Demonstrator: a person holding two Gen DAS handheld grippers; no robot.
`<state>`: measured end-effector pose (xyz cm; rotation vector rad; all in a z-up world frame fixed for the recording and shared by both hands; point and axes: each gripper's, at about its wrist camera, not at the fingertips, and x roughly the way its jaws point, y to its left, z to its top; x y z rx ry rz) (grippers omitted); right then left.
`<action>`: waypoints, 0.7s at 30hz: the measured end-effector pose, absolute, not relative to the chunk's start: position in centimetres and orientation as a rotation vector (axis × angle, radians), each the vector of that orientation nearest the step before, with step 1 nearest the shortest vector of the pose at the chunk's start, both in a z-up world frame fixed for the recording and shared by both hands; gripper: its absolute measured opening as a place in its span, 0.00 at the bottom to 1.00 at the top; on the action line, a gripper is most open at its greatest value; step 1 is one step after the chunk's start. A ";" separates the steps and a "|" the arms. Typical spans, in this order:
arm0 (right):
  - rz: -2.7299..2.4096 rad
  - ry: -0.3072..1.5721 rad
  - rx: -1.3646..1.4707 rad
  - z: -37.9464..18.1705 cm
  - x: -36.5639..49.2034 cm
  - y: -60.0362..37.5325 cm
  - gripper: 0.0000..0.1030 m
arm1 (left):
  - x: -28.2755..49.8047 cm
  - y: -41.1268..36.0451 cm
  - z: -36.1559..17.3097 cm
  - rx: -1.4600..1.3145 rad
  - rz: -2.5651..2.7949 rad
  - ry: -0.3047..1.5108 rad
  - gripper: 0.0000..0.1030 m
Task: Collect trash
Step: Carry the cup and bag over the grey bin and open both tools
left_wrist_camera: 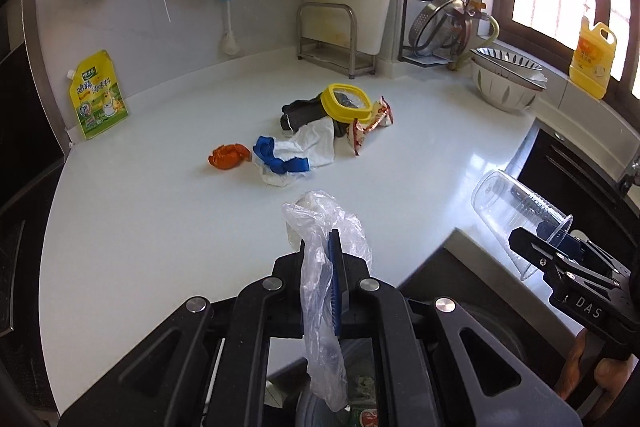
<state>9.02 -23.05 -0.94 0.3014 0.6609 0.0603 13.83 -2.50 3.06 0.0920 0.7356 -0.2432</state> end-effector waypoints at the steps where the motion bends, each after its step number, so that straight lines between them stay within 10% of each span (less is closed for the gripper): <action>1: 0.056 0.659 0.294 -0.8 7.9 -22.9 0.65 | 13.1 -2.7 2.8 0.090 -0.252 0.738 0.08; 21: 0.082 0.728 0.236 -3.8 -4.0 -18.7 0.65 | 3.1 -3.5 -3.9 0.051 -0.364 0.832 0.08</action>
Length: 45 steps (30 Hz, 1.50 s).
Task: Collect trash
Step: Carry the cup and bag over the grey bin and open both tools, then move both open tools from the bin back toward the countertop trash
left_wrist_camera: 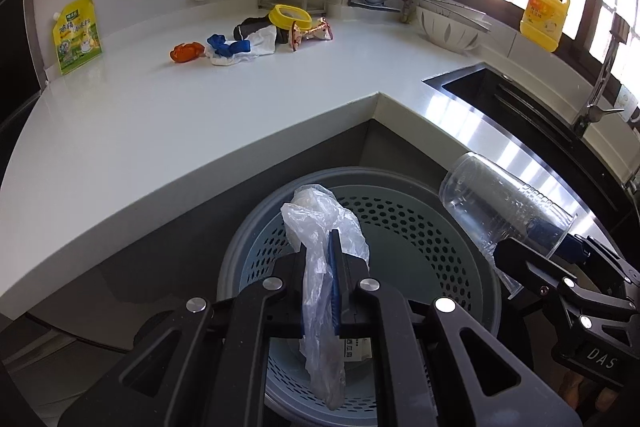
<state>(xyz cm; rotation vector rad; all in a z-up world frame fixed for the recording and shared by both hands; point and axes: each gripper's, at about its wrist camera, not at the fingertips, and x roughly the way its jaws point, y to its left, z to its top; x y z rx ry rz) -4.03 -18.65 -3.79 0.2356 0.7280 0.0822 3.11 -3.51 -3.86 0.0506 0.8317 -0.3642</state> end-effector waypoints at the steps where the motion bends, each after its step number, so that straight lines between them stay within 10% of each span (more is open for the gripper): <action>1: 0.088 0.730 0.234 -4.0 -4.2 -18.4 0.65 | 2.9 -3.4 -4.0 0.047 -0.365 0.835 0.08; 39: 0.123 0.809 0.247 -7.6 -5.2 -18.6 0.66 | 1.7 -3.9 -7.7 0.097 -0.213 0.911 0.12; 45: 0.122 0.804 0.268 -7.6 -5.3 -19.0 0.70 | 1.7 -3.5 -7.6 0.079 -0.192 0.888 0.56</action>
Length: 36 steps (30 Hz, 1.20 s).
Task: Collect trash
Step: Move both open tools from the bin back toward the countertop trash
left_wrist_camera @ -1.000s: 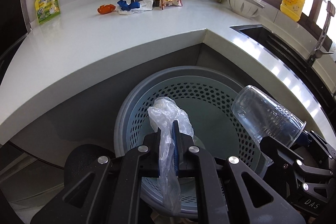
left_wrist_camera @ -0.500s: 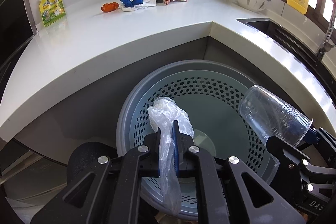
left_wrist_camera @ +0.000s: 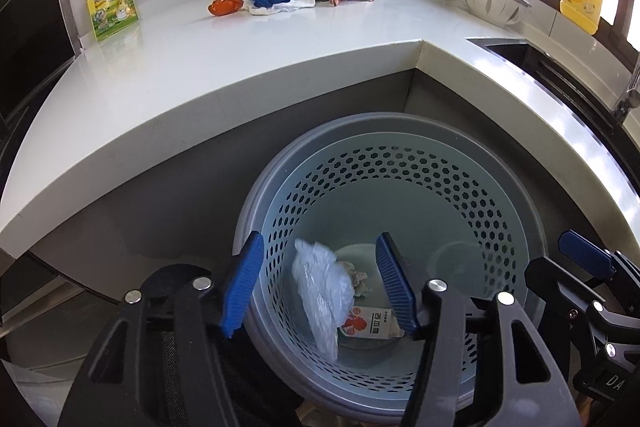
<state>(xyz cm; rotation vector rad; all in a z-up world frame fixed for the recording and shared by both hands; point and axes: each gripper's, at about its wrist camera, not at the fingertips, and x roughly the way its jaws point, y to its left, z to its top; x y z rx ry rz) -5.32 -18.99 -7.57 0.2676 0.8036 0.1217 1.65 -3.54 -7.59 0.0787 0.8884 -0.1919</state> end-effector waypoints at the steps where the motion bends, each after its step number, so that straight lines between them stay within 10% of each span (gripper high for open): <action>1: 0.121 0.802 0.267 -7.5 -5.4 -19.0 0.70 | 1.7 -3.6 -7.5 0.081 -0.192 0.888 0.56; 25: 0.121 0.751 0.277 -6.5 -6.0 -18.9 0.71 | 0.4 -2.0 -5.7 0.046 -0.184 0.814 0.92; 36: 0.107 0.701 0.259 -4.8 -4.0 -18.7 0.74 | 1.4 0.2 -3.2 0.047 -0.149 0.723 0.94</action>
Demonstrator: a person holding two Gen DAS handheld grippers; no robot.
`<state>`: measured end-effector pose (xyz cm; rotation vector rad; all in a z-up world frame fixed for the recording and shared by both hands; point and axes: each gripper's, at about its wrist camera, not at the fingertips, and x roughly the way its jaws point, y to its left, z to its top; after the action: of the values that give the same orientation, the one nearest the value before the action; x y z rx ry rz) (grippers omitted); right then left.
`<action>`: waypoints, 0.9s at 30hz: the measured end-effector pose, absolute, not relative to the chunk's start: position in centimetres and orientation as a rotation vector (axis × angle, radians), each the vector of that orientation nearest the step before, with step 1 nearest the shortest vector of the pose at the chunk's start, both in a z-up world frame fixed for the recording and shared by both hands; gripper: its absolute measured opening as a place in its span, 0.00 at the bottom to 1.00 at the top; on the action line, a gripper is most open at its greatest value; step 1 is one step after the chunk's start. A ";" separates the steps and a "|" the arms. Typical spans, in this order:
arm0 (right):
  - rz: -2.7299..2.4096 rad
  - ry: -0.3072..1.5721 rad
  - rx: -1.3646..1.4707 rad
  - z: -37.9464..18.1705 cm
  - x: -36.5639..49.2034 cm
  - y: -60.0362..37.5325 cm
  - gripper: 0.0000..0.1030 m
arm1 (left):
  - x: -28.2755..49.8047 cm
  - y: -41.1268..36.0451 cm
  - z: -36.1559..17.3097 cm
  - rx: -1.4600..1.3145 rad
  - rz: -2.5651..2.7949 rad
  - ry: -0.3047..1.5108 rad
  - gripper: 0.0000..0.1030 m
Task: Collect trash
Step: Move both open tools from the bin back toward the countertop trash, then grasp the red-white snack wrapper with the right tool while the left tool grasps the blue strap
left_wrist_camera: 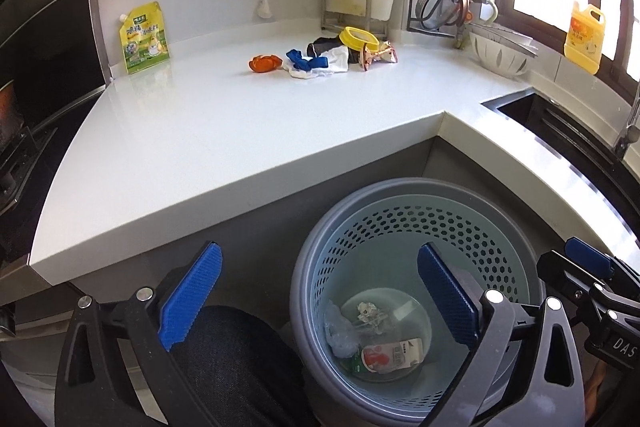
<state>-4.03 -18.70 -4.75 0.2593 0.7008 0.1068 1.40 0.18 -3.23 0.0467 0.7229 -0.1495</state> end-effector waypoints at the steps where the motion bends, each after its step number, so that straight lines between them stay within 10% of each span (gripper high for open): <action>1: 0.105 0.696 0.251 -4.4 -3.6 -18.7 0.74 | 1.7 0.4 -2.9 0.044 -0.149 0.716 0.94; 27: 0.156 0.684 0.118 2.5 19.1 -15.9 0.76 | 21.3 4.9 2.6 -0.062 -0.086 0.675 0.94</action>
<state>19.06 -15.86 2.48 0.1179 0.6837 0.1556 21.30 4.90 2.59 -0.0618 0.6747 -0.0859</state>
